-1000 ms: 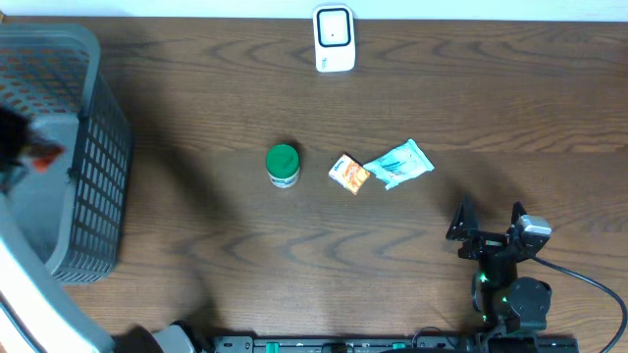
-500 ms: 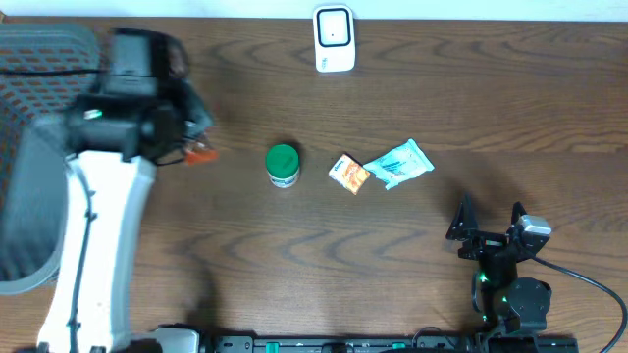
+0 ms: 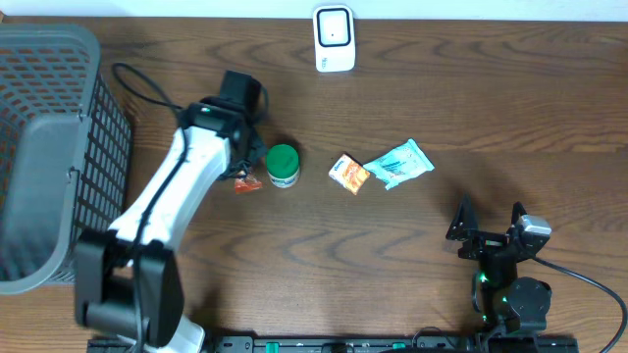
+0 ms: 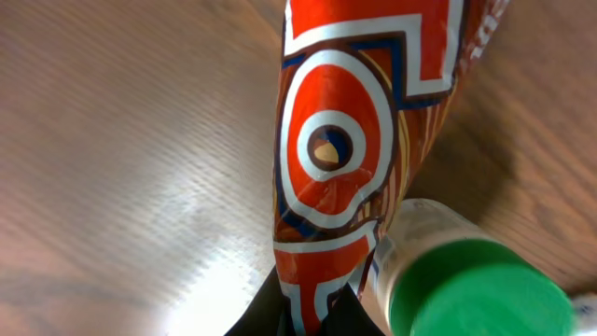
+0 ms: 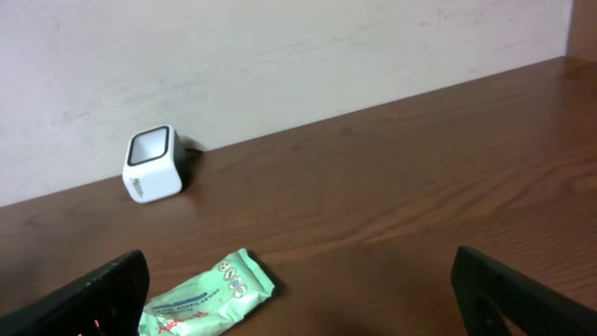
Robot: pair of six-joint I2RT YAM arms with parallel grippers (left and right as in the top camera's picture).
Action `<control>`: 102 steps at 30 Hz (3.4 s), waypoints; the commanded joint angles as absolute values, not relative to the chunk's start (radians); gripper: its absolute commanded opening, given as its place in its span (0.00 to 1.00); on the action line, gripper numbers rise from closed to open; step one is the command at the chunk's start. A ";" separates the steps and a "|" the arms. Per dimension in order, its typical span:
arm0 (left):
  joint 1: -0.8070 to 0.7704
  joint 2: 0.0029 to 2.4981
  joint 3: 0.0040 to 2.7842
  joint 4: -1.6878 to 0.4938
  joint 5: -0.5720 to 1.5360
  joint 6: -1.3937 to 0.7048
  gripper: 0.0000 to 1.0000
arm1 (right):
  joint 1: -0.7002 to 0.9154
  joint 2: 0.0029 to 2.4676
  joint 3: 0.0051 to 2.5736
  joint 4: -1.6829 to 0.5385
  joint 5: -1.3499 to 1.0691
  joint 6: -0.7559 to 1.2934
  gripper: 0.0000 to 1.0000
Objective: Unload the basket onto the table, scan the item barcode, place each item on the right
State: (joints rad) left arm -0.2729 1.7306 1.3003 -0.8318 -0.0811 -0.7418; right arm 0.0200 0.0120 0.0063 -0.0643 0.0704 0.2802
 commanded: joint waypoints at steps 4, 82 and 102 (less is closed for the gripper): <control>-0.299 1.837 1.305 -0.791 -0.086 -0.828 0.08 | 0.026 0.007 0.006 -0.068 0.069 0.273 0.99; -0.103 0.446 1.317 -0.319 -0.644 0.035 0.98 | 0.332 1.207 1.129 -0.778 -0.348 0.529 0.99; -0.069 0.367 1.230 -0.270 -0.640 -0.066 0.98 | 0.480 1.703 1.190 -0.470 -0.368 0.978 0.01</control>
State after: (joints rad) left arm -0.0734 0.3691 1.2316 -0.2787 -0.6350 -0.0544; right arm 0.4538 1.6711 1.1736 -0.5007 -0.4137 0.9108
